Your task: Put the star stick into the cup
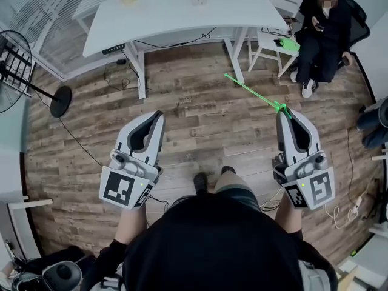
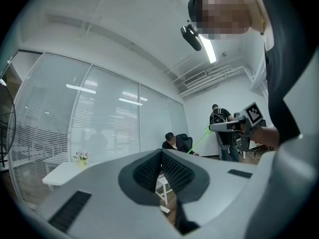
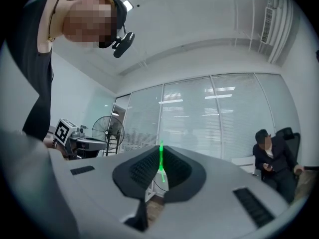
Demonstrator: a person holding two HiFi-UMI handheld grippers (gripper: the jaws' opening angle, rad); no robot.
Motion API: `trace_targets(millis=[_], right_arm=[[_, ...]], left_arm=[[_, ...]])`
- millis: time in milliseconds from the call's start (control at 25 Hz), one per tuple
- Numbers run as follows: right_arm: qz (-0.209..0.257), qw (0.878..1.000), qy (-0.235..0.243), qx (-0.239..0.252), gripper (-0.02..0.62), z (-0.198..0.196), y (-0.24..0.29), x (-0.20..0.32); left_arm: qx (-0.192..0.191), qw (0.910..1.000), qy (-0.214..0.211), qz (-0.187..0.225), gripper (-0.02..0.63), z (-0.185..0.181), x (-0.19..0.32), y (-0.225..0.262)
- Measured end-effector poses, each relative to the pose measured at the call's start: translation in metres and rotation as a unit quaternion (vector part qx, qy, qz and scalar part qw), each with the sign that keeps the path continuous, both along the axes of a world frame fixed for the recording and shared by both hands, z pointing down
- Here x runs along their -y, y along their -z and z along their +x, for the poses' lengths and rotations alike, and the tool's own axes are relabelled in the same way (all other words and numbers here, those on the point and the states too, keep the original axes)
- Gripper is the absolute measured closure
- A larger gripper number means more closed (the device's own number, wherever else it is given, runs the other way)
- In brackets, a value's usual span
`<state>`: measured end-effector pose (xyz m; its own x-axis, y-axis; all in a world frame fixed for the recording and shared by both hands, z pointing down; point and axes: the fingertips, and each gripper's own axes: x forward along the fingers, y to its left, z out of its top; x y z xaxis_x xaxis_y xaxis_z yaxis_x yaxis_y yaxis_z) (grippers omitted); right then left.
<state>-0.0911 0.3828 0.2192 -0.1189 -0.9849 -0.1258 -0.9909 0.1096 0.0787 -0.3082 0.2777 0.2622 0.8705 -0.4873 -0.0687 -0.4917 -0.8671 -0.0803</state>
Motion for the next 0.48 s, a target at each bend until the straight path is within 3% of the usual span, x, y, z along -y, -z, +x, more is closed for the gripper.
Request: trace_targets(millis=[480], right_arm=[[0.0, 1.0, -0.005, 0.003, 0.572, 0.0029, 0.0024, 0.0041]], left_arm=[[-0.008, 0.9999, -0.009, 0.005, 0.595, 0.0048, 0.0046, 0.0021]])
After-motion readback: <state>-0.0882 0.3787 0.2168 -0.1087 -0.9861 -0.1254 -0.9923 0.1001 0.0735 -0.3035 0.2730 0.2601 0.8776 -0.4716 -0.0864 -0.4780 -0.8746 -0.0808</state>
